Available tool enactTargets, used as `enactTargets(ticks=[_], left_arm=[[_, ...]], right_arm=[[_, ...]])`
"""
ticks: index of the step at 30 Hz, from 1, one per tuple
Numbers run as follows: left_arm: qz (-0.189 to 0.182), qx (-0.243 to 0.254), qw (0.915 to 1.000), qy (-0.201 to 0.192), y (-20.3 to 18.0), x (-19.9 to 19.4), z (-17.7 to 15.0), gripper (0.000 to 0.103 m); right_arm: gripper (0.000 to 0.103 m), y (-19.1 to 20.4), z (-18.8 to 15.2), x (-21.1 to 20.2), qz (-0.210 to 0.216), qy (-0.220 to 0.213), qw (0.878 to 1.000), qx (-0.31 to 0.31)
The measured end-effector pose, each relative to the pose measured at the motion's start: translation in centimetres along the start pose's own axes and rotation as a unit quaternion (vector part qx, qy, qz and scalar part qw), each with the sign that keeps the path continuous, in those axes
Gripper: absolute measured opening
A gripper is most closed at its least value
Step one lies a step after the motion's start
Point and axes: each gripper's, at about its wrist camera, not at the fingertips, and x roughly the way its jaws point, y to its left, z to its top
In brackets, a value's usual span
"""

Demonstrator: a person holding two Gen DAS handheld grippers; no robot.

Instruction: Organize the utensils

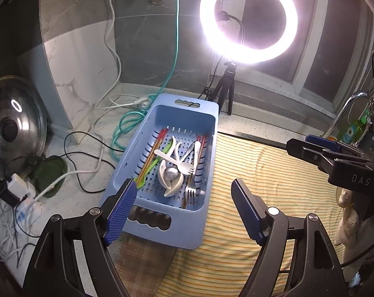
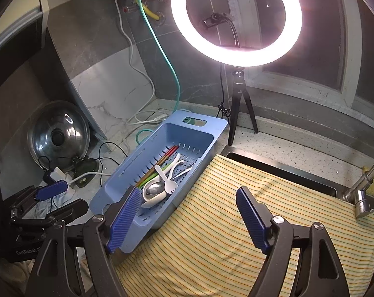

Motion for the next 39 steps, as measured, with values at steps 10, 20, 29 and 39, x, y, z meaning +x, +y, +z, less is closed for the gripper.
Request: enactTargets(ticks=[10, 20, 29, 39], left_arm=[[-0.002, 0.006, 1.0000, -0.003, -0.41, -0.54, -0.06, 0.079], [-0.004, 0.011, 0.9999, -0.002, -0.47, -0.54, 0.00, 0.079], [-0.003, 0.011, 0.9999, 0.000, -0.52, -0.49, 0.03, 0.079], [-0.007, 0.009, 0.9999, 0.000, -0.43, -0.52, 0.00, 0.079]], right_arm=[[0.077, 0.25, -0.26, -0.29, 0.001, -0.001, 1.000, 0.000], [0.077, 0.26, -0.51, -0.22, -0.003, 0.001, 1.000, 0.002], [0.077, 0.25, -0.51, -0.17, -0.003, 0.000, 1.000, 0.001], [0.077, 0.23, -0.46, -0.07, -0.002, 0.002, 1.000, 0.001]])
